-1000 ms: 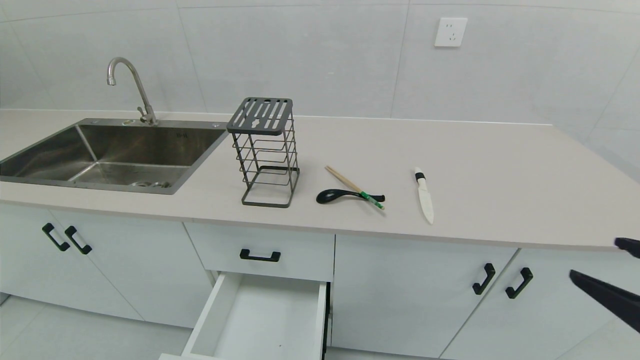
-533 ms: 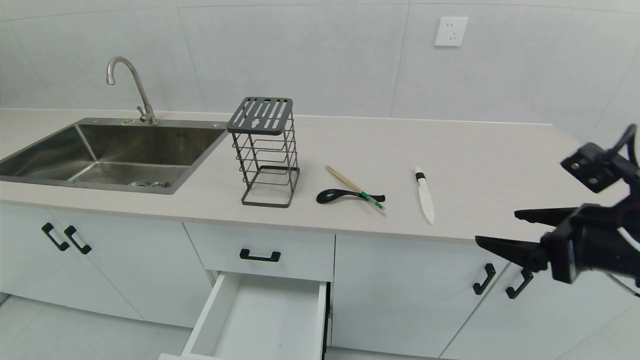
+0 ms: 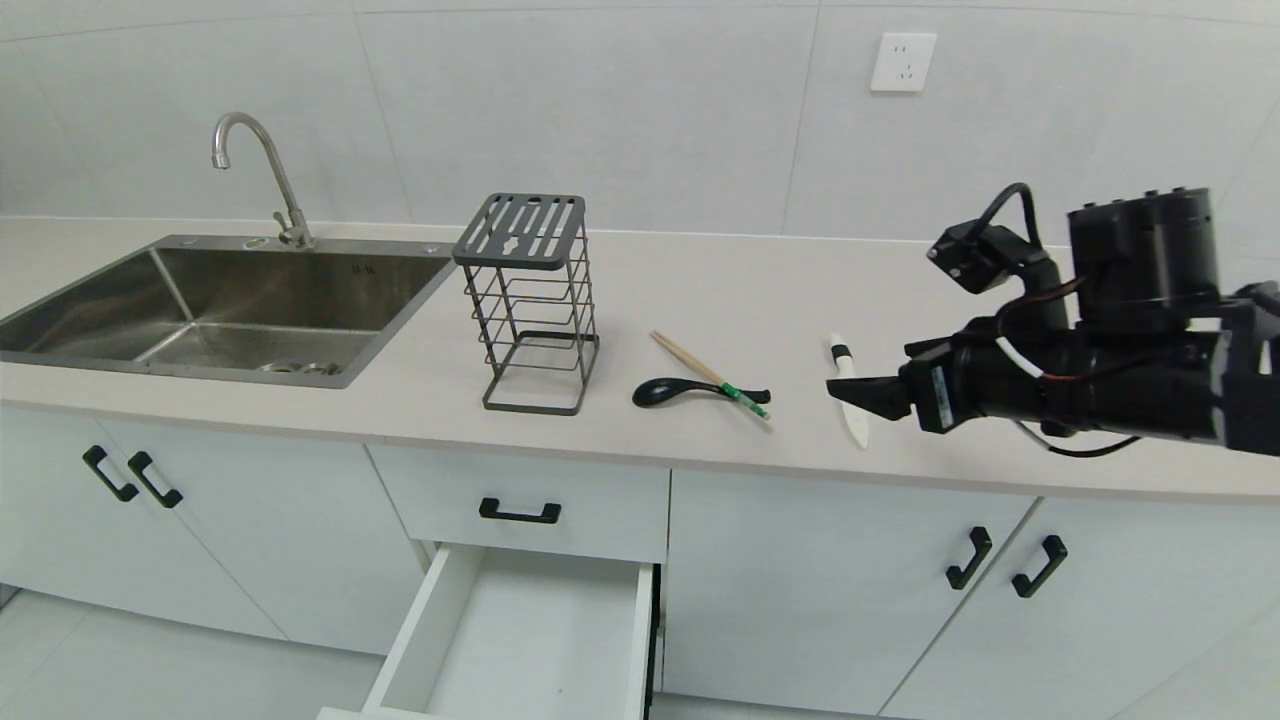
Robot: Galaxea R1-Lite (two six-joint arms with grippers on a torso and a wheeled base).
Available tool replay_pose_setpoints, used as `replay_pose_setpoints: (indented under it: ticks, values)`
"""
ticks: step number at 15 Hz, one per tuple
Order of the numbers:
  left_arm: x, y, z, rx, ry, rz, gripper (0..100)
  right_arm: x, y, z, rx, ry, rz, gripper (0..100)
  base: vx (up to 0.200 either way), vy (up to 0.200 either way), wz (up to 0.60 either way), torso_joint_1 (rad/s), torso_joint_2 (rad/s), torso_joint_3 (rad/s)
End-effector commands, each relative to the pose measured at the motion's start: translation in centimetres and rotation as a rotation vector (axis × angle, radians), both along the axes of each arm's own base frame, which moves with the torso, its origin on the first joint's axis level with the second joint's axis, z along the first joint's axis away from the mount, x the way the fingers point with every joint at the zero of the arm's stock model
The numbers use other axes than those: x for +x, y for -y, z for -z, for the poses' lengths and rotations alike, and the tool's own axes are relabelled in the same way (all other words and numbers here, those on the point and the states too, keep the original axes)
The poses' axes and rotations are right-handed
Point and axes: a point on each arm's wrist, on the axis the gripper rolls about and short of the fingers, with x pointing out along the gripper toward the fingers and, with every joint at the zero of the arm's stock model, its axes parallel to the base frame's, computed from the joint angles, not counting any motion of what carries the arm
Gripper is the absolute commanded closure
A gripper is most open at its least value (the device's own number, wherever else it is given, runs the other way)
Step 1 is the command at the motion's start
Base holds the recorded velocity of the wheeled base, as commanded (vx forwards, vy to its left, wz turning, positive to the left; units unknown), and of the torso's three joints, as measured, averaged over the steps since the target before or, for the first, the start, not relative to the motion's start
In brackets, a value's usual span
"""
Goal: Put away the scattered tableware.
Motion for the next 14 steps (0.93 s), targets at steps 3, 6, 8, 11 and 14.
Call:
replay_pose_setpoints:
  ticks: [3,6,8,11,14]
  values:
    - [0.0,0.0,0.0,0.000,-0.002,0.000,0,3.7,-3.7,3.2,-0.053,-0.056,-0.010,0,0.000,0.000,0.00,0.000,0.00,0.000]
    - [0.0,0.0,0.0,0.000,-0.002,0.000,0,5.0,-4.8,4.6,-0.067,-0.080,-0.015,0,0.000,0.000,0.00,0.000,0.00,0.000]
    - [0.0,0.0,0.0,0.000,-0.002,0.000,0,5.0,-5.7,5.9,-0.067,-0.120,-0.027,0,0.000,0.000,0.00,0.000,0.00,0.000]
    - [0.0,0.0,0.0,0.000,-0.001,0.000,0,6.2,-7.3,8.0,-0.060,-0.110,-0.045,0,0.000,0.000,0.00,0.000,0.00,0.000]
    - [0.0,0.0,0.0,0.000,-0.002,0.000,0,7.2,-7.8,9.0,-0.062,-0.112,-0.040,0,0.000,0.000,0.00,0.000,0.00,0.000]
